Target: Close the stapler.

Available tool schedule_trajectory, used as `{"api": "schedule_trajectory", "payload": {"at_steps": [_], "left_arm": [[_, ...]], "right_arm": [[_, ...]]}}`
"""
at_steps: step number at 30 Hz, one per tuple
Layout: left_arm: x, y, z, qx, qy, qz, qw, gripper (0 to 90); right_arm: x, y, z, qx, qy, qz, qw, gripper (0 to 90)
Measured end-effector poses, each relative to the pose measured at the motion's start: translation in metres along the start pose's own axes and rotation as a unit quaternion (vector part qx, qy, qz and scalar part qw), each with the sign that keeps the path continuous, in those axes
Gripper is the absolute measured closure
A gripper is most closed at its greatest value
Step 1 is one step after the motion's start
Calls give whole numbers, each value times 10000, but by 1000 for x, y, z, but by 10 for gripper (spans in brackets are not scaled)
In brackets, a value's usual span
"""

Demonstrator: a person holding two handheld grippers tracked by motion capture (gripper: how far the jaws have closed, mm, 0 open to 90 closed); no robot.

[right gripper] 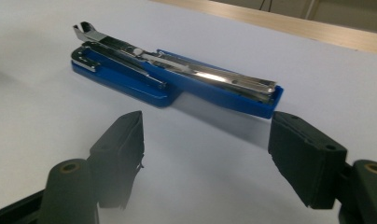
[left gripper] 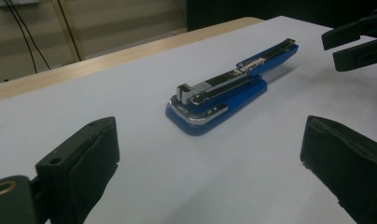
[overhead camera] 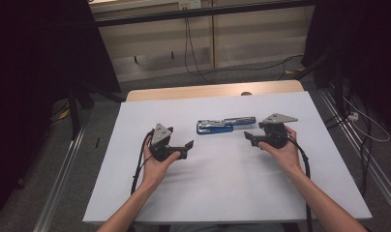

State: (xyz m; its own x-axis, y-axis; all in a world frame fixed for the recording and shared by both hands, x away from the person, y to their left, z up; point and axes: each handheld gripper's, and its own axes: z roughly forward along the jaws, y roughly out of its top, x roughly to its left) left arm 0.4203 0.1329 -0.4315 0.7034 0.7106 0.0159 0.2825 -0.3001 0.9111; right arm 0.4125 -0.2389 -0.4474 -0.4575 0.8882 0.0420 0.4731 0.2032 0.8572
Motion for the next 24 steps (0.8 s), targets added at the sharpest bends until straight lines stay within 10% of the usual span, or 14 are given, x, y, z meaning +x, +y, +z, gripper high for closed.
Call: {"api": "schedule_trajectory", "payload": {"at_steps": [16, 24], "left_arm": [[4, 14, 24, -105, -59, -88, 9999, 81], [4, 18, 40, -2, -42, -68, 10000, 217]], "right_arm": [[0, 0, -3, -99, -108, -117, 9998, 883], [0, -1, -1, -53, -23, -203, 9998, 900]]}}
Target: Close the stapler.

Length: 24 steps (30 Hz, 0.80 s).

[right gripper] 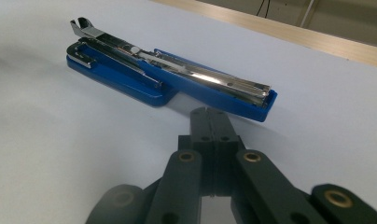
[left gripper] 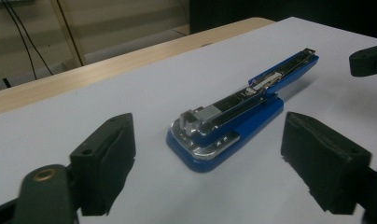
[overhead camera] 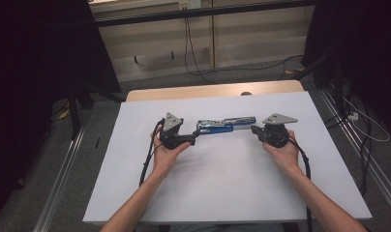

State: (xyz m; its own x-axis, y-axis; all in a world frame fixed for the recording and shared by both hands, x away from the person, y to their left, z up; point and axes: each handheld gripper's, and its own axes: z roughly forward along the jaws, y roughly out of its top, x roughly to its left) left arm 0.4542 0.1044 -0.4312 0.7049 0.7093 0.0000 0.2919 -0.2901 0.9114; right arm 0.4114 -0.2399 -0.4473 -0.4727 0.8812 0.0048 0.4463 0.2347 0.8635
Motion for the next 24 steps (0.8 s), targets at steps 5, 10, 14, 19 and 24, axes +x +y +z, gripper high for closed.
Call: {"api": "schedule_trajectory", "payload": {"at_steps": [5, 10, 14, 19, 24], "left_arm": [[1, 2, 3, 23, -202, -77, 9998, 440], [2, 3, 6, 49, -304, -125, 9994, 597], [1, 2, 11, 106, -393, -73, 9991, 725], [-1, 1, 17, 206, -425, -20, 9989, 834], [-3, 4, 23, 238, -632, 81, 9977, 900]], "right_arm": [[-2, 0, 0, 19, -11, 26, 10000, 900], [-4, -1, 0, 46, 30, 7, 10000, 900], [-4, -1, 2, 68, 36, 1, 10000, 900], [-5, -1, 3, 96, 43, 12, 9999, 900], [-6, -3, 4, 139, 62, 54, 9999, 900]]}}
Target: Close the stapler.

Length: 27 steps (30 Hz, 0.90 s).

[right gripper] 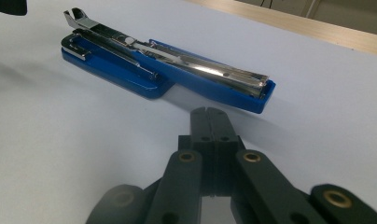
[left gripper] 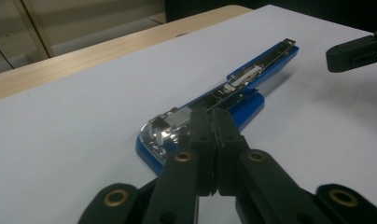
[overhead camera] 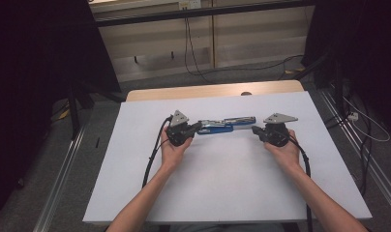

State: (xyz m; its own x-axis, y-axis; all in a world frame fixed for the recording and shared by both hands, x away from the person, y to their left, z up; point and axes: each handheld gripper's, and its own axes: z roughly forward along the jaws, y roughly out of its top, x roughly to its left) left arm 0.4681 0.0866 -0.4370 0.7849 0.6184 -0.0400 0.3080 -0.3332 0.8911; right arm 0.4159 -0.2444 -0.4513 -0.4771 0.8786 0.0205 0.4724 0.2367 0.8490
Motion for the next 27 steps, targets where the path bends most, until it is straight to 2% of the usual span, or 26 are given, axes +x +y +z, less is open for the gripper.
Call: {"api": "schedule_trajectory", "payload": {"at_steps": [5, 10, 11, 16, 18, 27], "left_arm": [[0, -2, 9, 232, -57, 53, 9997, 900], [7, -4, 16, 433, 92, 38, 9990, 900], [8, -4, 18, 442, 69, -5, 9990, 900], [6, -3, 21, 482, 145, 84, 9987, 900], [7, -3, 22, 475, 157, 52, 9987, 900], [14, -8, 29, 636, 213, 31, 9977, 900]], "right_arm": [[-1, 1, 3, 59, -24, 15, 10000, 900], [-5, 3, 9, 157, -63, 70, 9998, 900], [-6, 3, 10, 173, -77, 91, 9998, 900], [-9, 6, 15, 241, -126, 145, 9995, 900], [-11, 8, 16, 218, -162, 177, 9995, 900], [-11, 8, 24, 426, -149, 102, 9989, 900]]}}
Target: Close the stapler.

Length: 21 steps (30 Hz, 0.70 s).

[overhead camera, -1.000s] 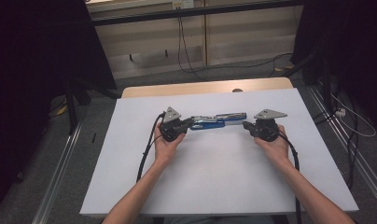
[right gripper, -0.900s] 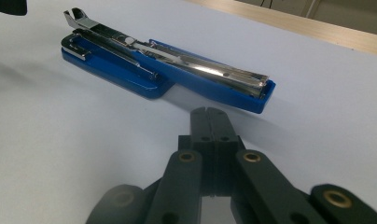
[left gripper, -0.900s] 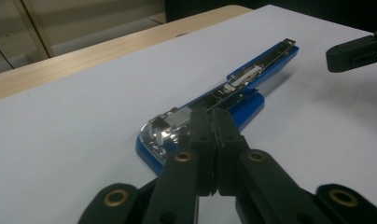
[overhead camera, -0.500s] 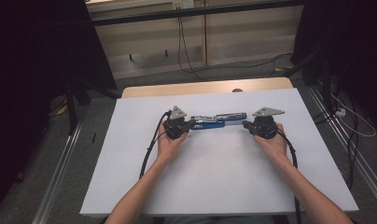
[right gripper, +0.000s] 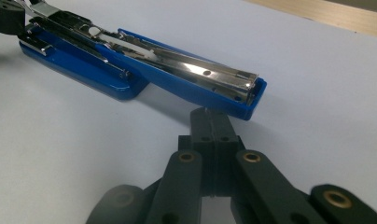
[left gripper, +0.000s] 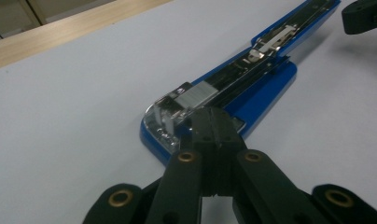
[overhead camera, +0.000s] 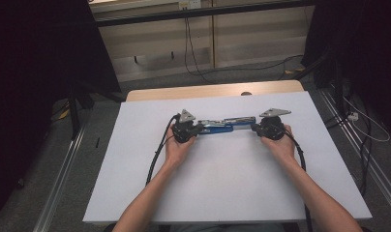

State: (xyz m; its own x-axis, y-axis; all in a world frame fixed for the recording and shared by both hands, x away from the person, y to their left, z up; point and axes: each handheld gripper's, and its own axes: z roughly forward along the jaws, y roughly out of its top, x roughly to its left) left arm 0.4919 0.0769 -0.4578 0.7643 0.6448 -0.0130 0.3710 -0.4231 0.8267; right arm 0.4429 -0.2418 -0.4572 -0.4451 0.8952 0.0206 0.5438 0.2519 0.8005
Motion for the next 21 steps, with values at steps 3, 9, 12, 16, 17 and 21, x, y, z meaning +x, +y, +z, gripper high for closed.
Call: {"api": "schedule_trajectory", "payload": {"at_steps": [3, 9, 12, 16, 17, 21], "left_arm": [[1, 0, -1, 43, 24, 41, 10000, 900], [2, 0, -1, 35, 38, -8, 10000, 900], [1, 0, -1, 26, 98, 64, 9999, 900], [-1, 0, 0, 26, 110, 49, 9999, 900], [-1, 0, 0, 19, 112, 37, 9999, 900], [0, 0, 0, 20, 101, 42, 9999, 900]], "right_arm": [[0, 0, 2, 86, -48, -2, 10000, 900], [-1, -2, 3, 148, -55, 11, 9999, 900], [-2, -3, 3, 198, -51, 40, 9998, 900], [-4, -3, 4, 248, -72, 61, 9996, 900], [-4, -3, 5, 270, -82, 47, 9996, 900], [-6, -4, 6, 313, -110, 45, 9994, 900]]}}
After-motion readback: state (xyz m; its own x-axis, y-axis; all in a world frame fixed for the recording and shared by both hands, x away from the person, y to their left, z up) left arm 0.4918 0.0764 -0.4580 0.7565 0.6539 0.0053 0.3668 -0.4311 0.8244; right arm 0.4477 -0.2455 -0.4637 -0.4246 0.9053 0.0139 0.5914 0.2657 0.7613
